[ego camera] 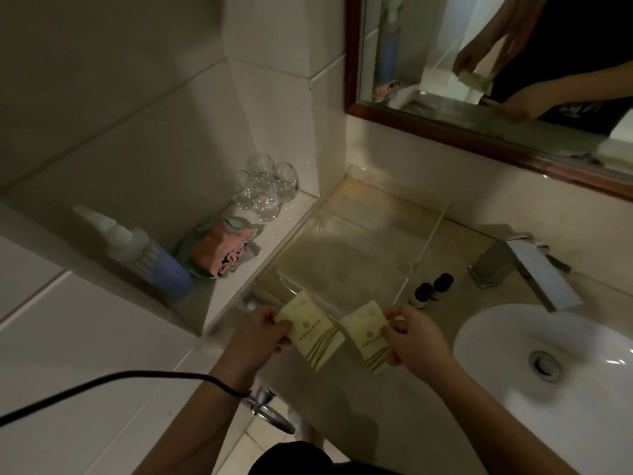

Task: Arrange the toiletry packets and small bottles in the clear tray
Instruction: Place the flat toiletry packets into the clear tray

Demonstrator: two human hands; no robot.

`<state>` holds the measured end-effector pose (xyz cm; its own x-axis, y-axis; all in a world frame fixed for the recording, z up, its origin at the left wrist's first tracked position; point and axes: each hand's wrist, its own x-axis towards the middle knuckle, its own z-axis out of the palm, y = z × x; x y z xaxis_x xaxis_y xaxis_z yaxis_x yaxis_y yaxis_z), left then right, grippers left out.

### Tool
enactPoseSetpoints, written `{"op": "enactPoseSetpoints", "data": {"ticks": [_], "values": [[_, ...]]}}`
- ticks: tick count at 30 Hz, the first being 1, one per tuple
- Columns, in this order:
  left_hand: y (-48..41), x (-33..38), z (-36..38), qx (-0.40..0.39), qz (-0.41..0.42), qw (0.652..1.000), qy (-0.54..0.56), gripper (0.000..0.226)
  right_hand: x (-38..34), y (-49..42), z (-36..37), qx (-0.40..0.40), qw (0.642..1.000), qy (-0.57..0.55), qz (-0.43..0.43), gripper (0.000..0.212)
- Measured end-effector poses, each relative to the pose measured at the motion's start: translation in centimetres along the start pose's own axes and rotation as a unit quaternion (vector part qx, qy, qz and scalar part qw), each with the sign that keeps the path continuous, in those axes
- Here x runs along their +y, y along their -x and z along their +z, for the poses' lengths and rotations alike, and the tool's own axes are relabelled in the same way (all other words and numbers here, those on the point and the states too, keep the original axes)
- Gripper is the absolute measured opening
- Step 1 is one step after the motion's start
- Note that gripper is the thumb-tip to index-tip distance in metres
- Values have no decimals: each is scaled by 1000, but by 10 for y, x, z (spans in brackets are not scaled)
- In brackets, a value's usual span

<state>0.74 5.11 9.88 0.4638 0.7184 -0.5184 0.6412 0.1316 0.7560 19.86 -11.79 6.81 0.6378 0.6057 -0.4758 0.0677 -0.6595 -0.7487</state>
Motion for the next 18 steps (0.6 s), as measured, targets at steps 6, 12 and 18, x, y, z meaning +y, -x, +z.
{"op": "enactPoseSetpoints", "data": {"ticks": [6, 12, 18], "values": [[-55, 23, 2, 11, 24, 999, 46, 17, -27, -25, -15, 41, 999, 5, -4, 4], [-103, 44, 26, 10, 73, 997, -9, 28, -49, -53, -20, 39, 999, 36, 4, 14], [-126, 36, 37, 8, 89, 980, -176, 29, -59, -86, -4, -10, 996, 79, 42, 13]]}}
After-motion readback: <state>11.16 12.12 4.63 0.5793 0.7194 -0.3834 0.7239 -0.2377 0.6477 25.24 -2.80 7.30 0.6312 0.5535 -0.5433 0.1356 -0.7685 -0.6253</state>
